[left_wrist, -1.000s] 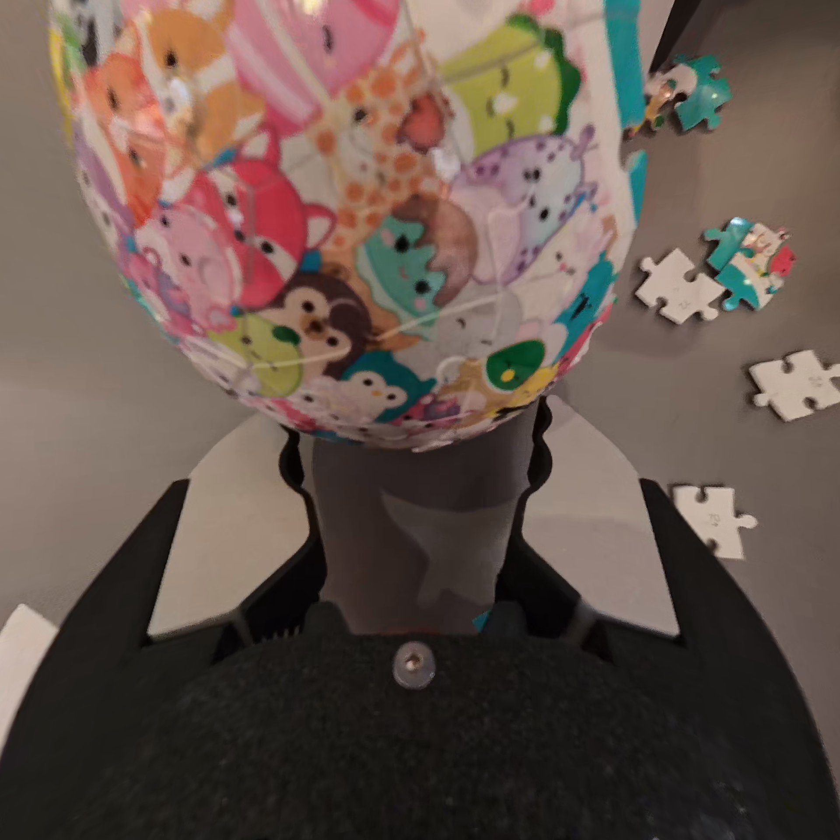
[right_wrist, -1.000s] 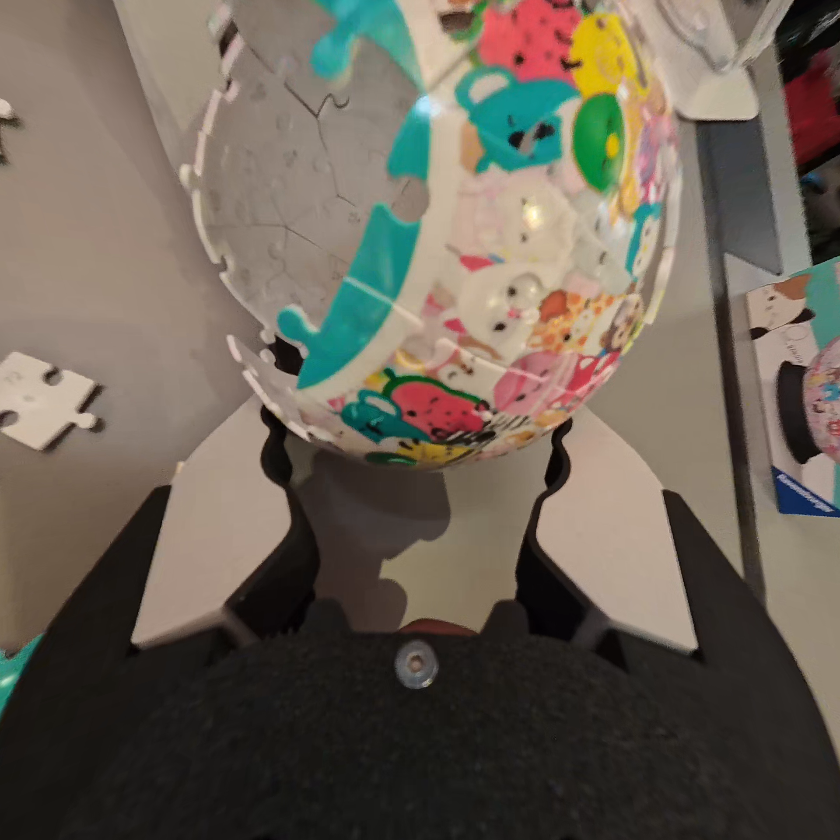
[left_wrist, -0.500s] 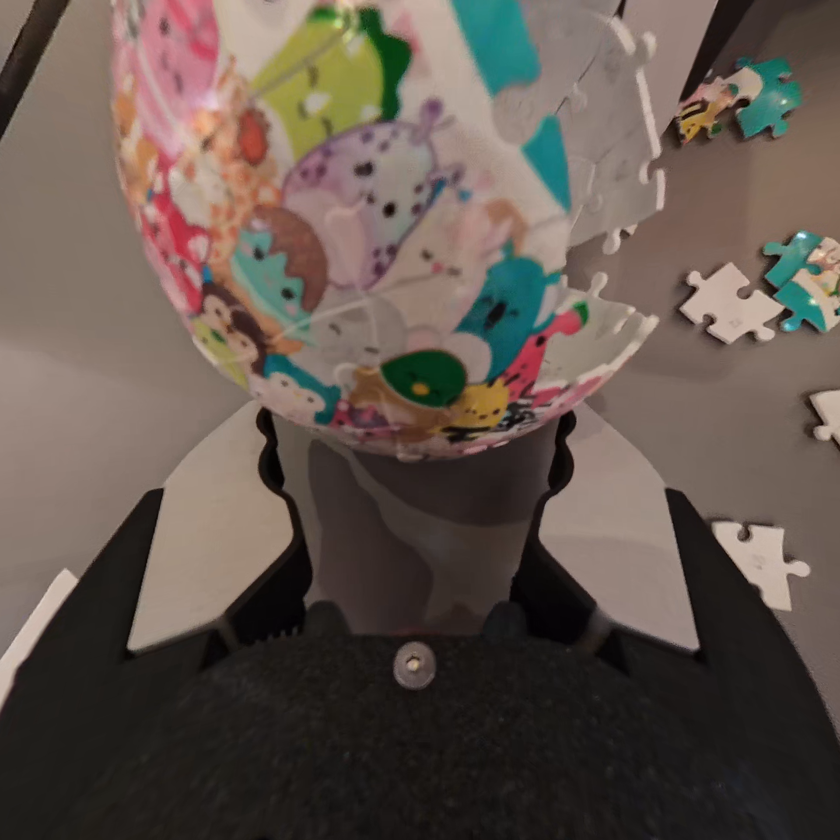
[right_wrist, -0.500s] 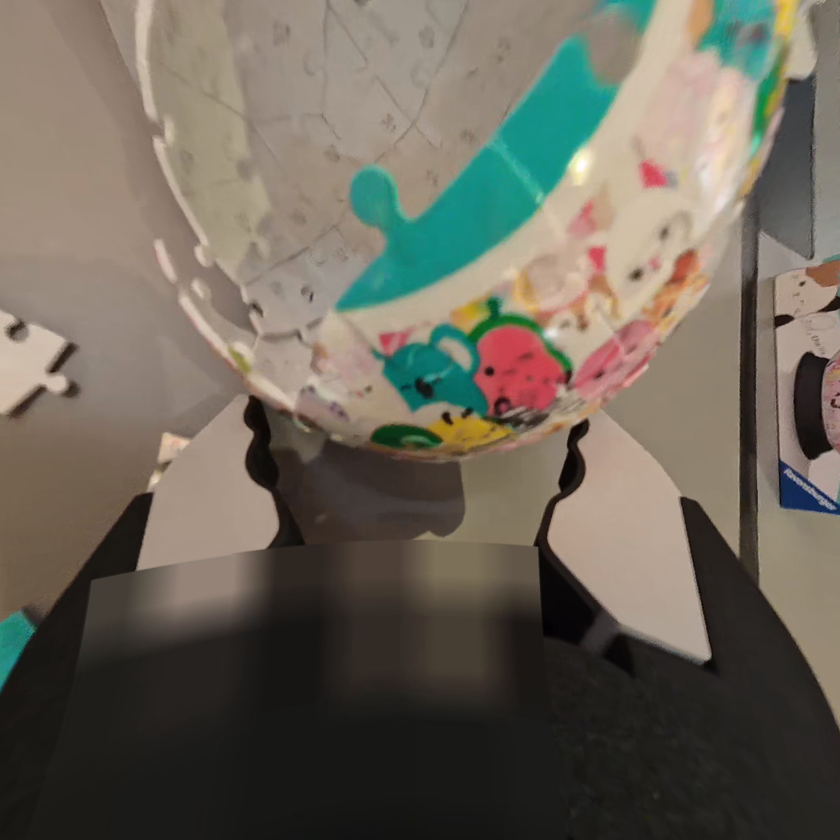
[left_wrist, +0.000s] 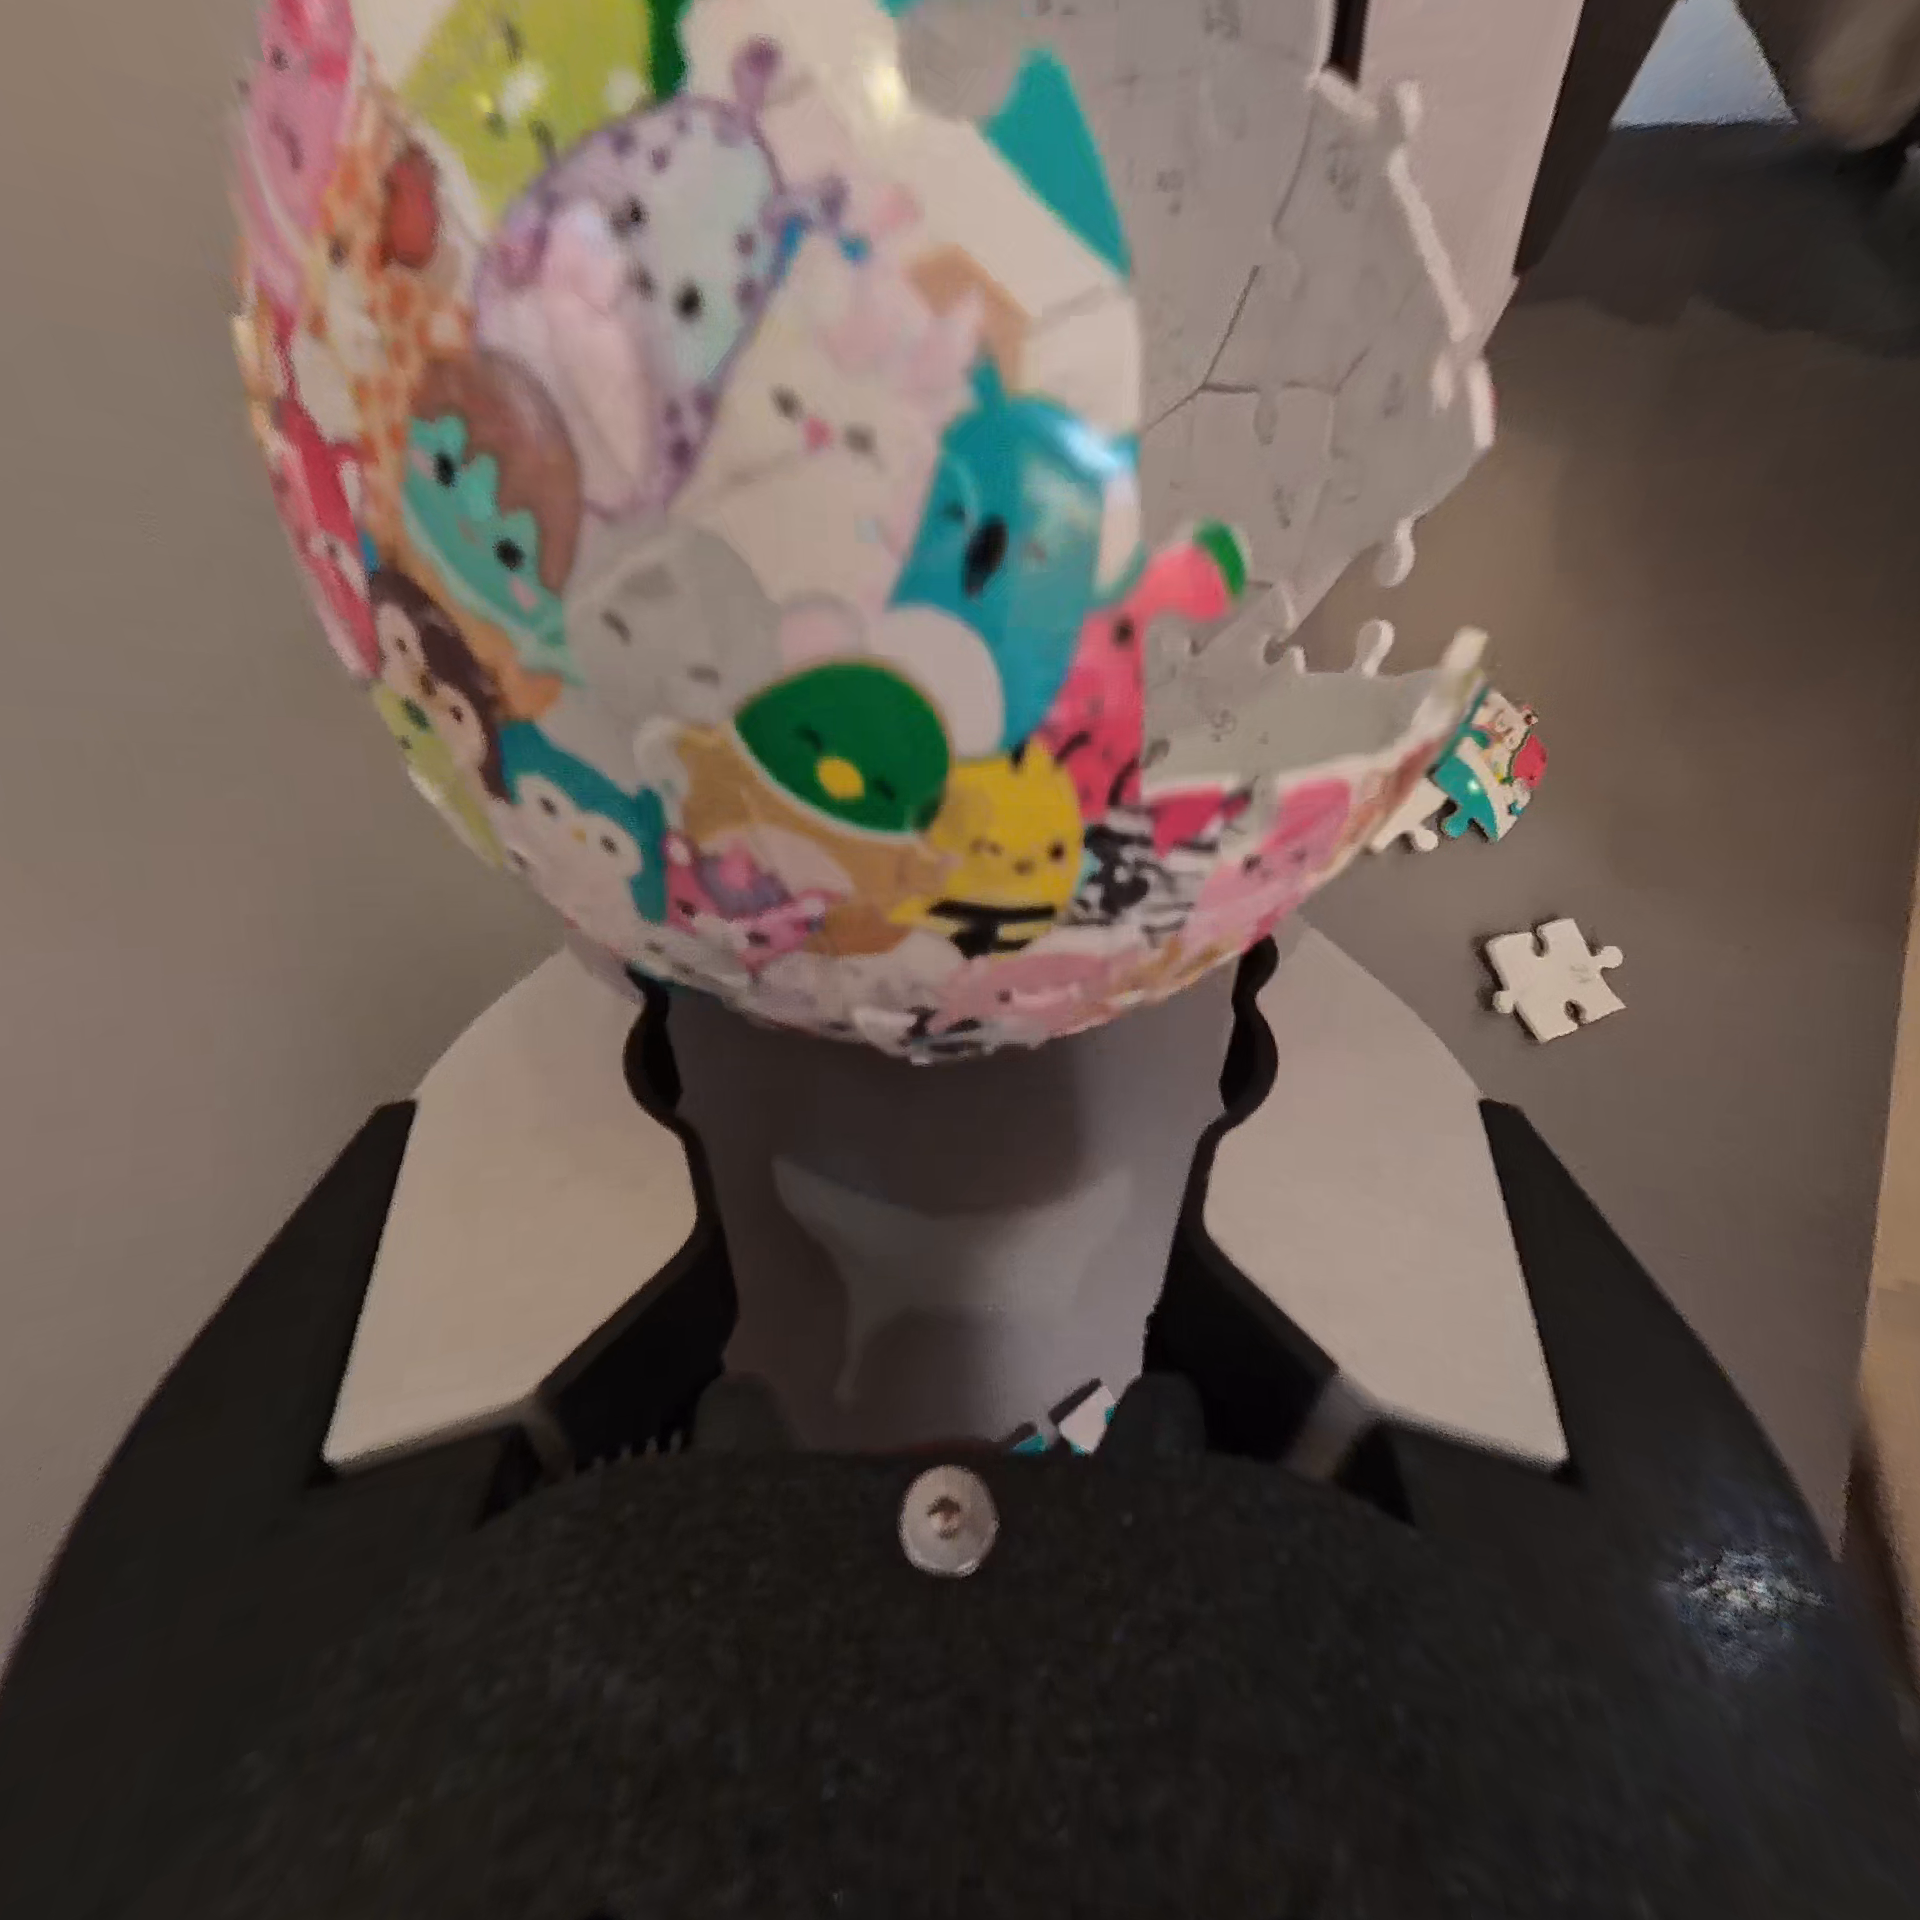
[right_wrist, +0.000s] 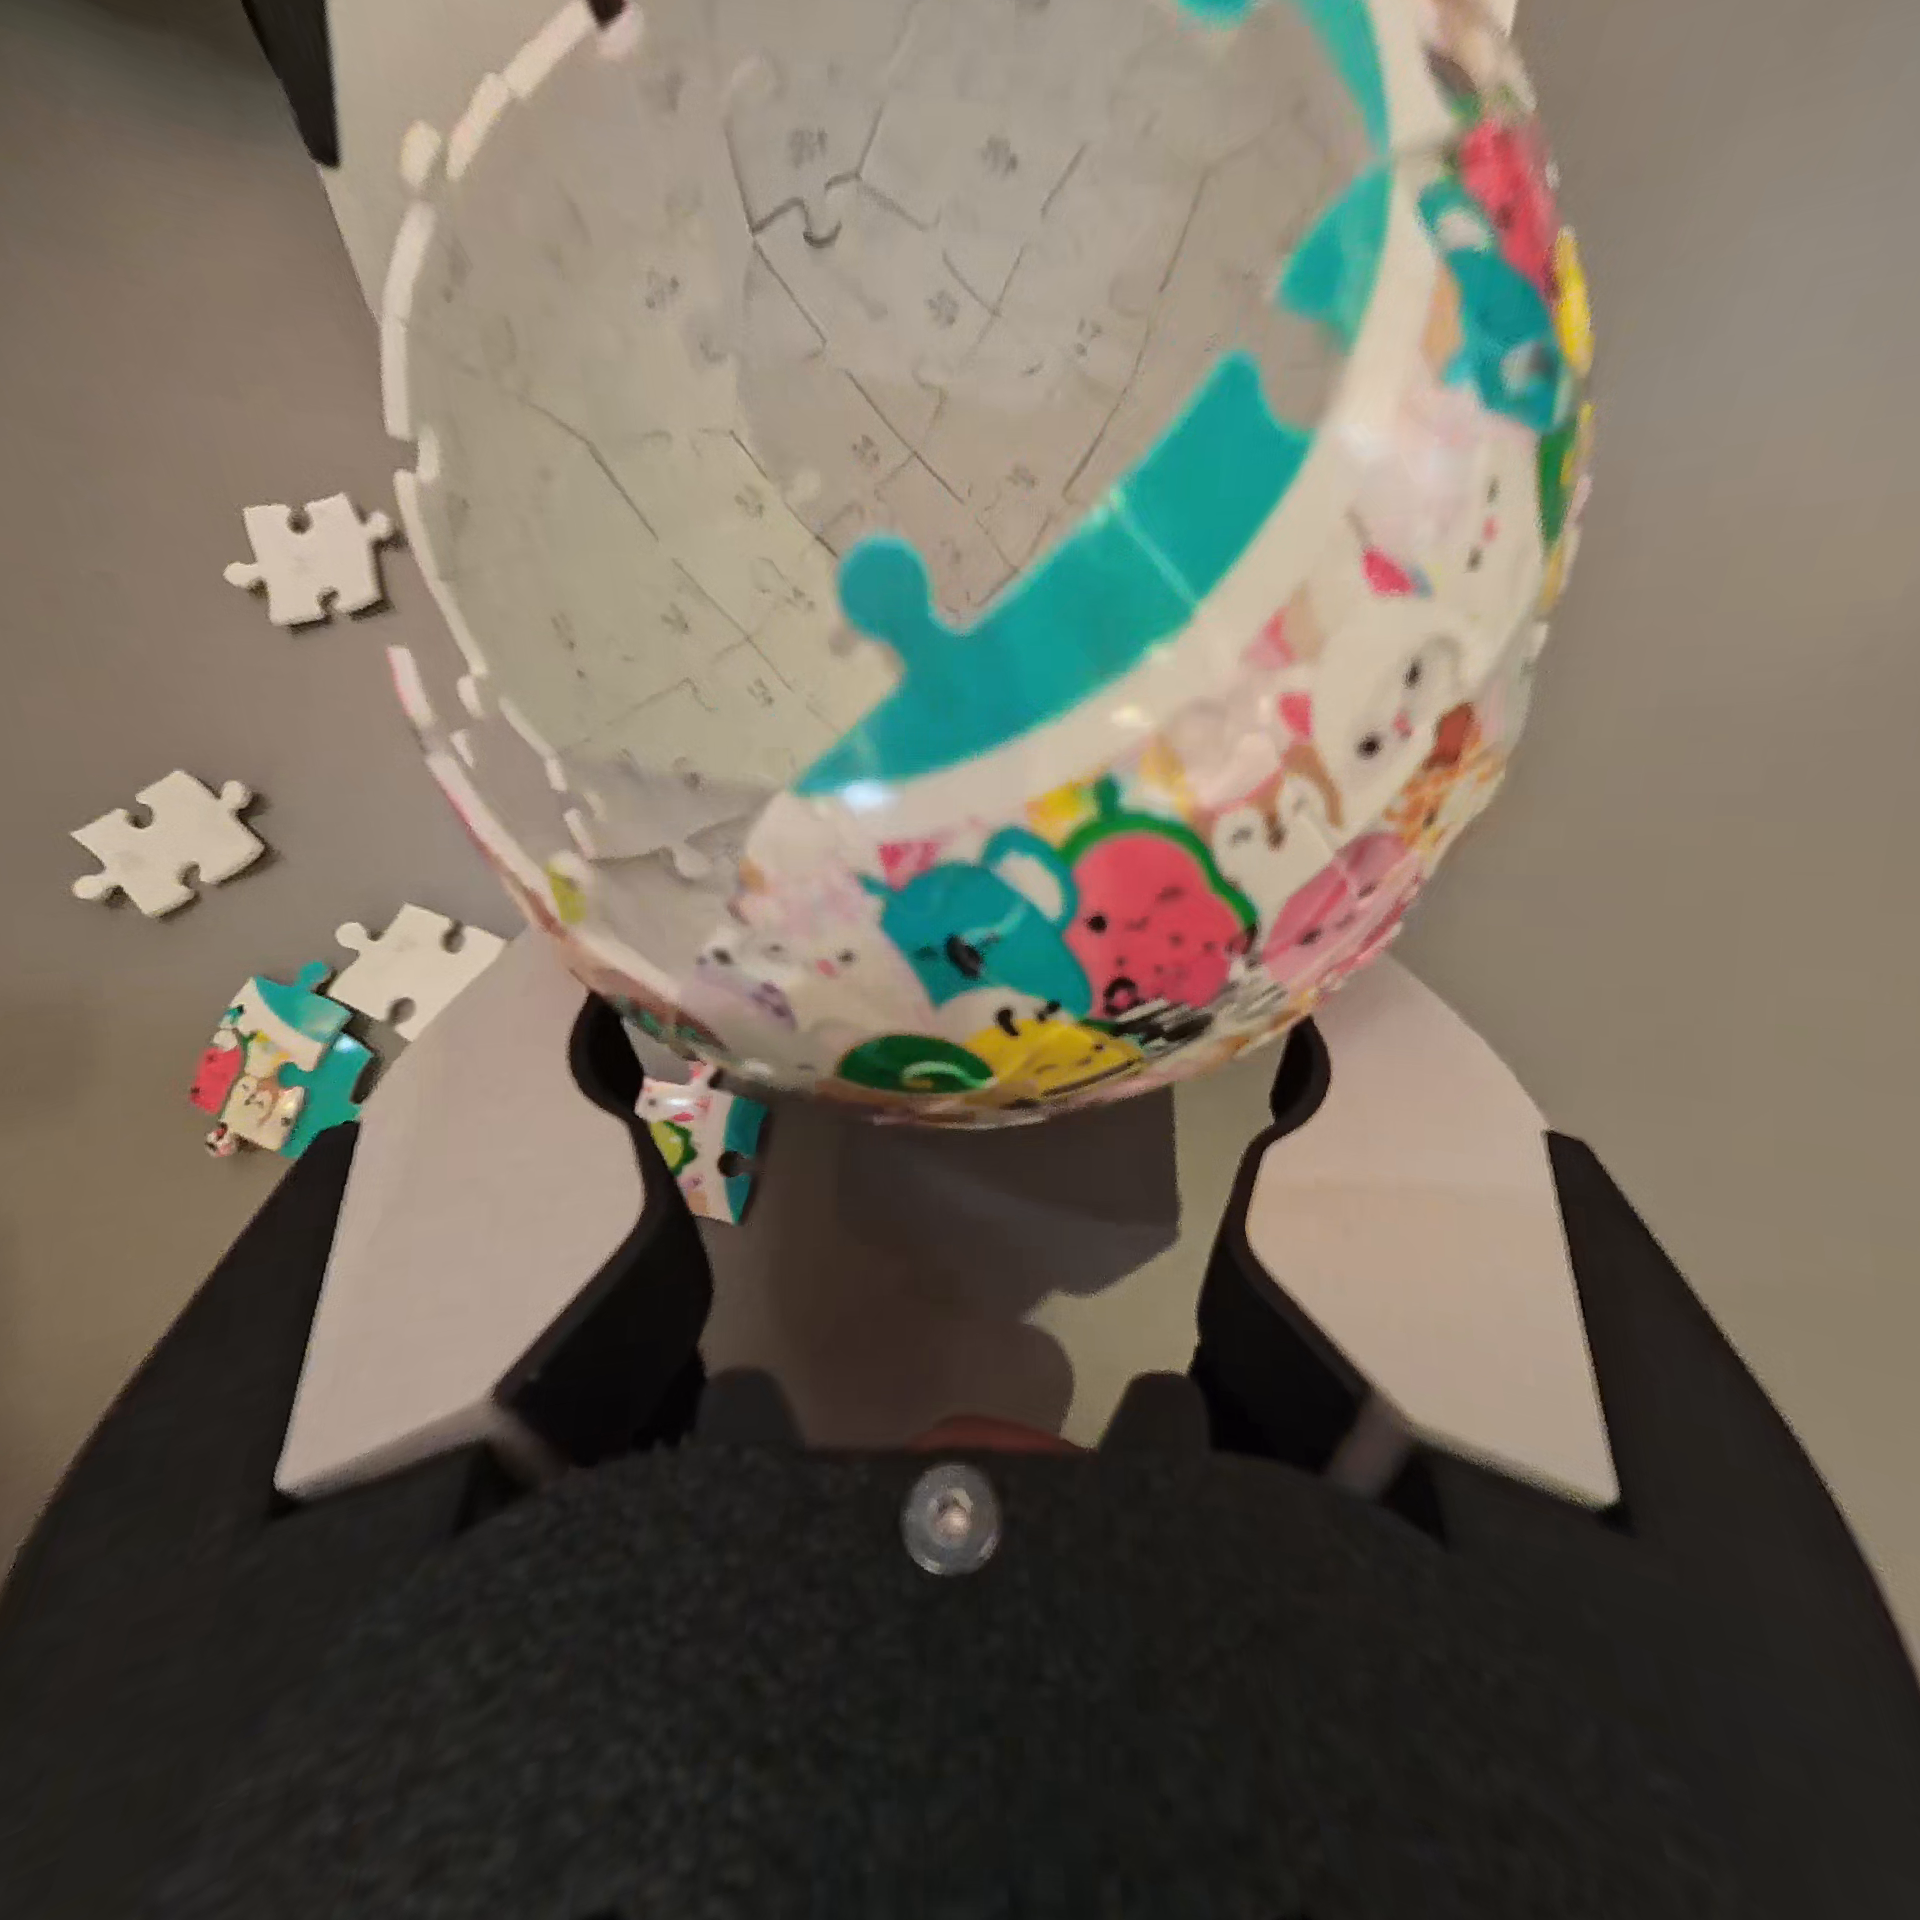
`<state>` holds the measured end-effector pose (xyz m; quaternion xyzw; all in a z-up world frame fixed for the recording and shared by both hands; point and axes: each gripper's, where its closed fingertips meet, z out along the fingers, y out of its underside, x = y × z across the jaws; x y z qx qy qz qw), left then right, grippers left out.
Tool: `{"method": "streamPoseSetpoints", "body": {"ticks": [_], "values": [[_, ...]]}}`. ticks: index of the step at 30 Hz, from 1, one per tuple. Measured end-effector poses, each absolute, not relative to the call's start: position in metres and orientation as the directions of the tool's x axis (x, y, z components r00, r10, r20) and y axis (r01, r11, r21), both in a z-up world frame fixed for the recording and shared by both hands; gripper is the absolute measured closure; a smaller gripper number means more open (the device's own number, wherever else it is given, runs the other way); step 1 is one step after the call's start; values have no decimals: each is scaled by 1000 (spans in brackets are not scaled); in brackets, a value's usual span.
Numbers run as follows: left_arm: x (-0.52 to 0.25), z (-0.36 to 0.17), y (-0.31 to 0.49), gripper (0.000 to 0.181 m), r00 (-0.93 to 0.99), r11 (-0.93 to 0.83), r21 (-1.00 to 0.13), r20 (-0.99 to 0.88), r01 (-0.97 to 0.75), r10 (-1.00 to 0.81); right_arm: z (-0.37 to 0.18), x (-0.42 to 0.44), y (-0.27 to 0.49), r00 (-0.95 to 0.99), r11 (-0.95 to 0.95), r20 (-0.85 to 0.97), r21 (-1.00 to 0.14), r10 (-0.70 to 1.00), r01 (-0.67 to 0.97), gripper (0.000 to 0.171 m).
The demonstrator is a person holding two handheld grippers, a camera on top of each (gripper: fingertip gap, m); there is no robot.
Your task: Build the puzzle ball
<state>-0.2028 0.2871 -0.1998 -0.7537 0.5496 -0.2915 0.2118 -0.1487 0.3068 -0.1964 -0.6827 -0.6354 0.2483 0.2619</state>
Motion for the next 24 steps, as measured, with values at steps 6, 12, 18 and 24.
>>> {"method": "streamPoseSetpoints", "body": {"ticks": [6, 12, 18, 24], "values": [[-205, -207, 286, 76, 231, -291, -631, 177, -720, -957, -201, -152, 305, 65, -50, -4, -686, 998, 726, 51], [-218, -214, 301, 70, 276, -218, -626, 4, -749, -961, -206, -148, 316, 37, 127, 233, -651, 972, 749, 44], [-209, -219, 305, 80, 270, -161, -601, -96, -783, -958, -207, -157, 328, 54, 200, 366, -620, 929, 758, 45], [-206, -211, 286, 81, 237, -274, -617, 142, -738, -961, -212, -154, 305, 71, -8, 69, -660, 995, 752, 51]]}}
